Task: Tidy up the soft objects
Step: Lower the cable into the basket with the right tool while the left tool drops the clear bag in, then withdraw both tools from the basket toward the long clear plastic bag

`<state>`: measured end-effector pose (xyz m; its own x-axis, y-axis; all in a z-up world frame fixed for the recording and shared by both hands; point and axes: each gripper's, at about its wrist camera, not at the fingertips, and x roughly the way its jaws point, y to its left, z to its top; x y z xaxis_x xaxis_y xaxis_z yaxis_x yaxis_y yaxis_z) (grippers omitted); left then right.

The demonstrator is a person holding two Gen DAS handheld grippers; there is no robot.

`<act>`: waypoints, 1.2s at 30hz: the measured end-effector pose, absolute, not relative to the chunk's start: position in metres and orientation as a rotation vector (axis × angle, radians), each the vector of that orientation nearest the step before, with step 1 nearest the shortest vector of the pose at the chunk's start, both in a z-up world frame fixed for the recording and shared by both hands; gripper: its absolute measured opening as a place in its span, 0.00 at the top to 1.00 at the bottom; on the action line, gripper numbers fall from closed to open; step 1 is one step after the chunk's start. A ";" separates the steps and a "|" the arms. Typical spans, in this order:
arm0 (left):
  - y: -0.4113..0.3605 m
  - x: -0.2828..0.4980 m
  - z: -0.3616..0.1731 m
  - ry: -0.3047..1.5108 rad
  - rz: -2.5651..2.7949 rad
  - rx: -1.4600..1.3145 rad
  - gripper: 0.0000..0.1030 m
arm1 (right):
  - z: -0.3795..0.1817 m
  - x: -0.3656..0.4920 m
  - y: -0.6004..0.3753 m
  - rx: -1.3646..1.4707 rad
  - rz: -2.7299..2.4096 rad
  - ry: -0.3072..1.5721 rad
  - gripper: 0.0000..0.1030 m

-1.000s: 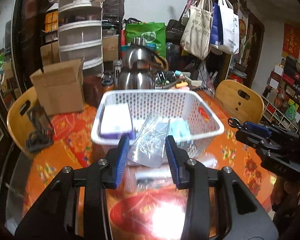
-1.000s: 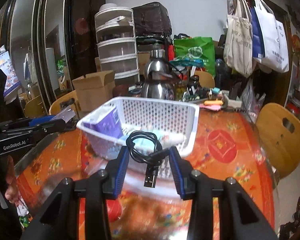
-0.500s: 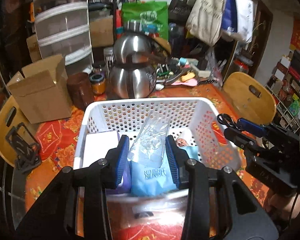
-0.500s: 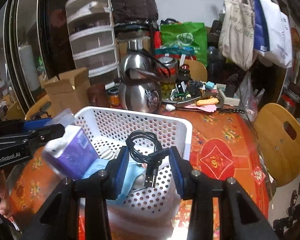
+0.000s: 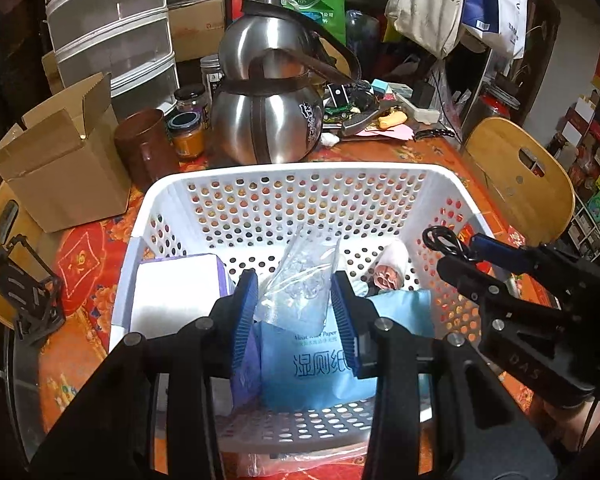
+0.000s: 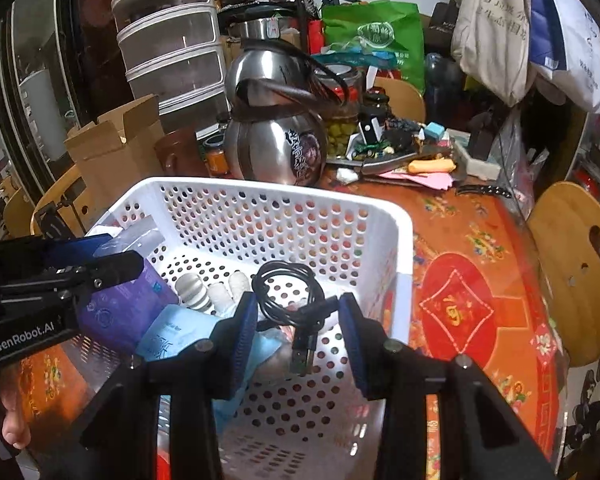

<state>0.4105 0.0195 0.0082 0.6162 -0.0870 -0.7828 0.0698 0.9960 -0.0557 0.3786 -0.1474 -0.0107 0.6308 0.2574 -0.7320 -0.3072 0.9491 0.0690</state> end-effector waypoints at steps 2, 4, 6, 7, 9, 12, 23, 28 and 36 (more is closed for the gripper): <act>0.020 0.410 0.007 0.894 -0.086 -0.020 0.57 | -0.009 0.377 -0.149 -0.065 0.319 0.807 0.58; 0.024 0.411 0.006 0.890 -0.090 -0.043 0.24 | -0.005 0.374 -0.151 -0.056 0.322 0.792 0.35; 0.029 0.408 0.009 0.878 -0.105 -0.066 0.13 | -0.001 0.371 -0.153 -0.052 0.326 0.778 0.30; 0.030 0.405 0.012 0.859 -0.100 -0.068 0.13 | 0.002 0.369 -0.154 -0.049 0.324 0.771 0.29; 0.032 0.399 0.020 0.814 -0.096 -0.054 0.13 | 0.007 0.365 -0.158 -0.048 0.310 0.762 0.25; 0.034 0.390 0.029 0.791 -0.088 -0.039 0.07 | 0.011 0.359 -0.161 -0.056 0.309 0.759 0.24; 0.047 0.375 0.034 0.793 -0.014 0.009 0.05 | 0.008 0.354 -0.164 -0.048 0.310 0.776 0.17; 0.050 0.371 0.027 0.811 -0.026 -0.010 0.05 | 0.007 0.346 -0.167 -0.044 0.307 0.772 0.17; 0.061 0.320 0.031 0.777 -0.036 -0.043 0.05 | 0.011 0.303 -0.187 -0.041 0.320 0.723 0.17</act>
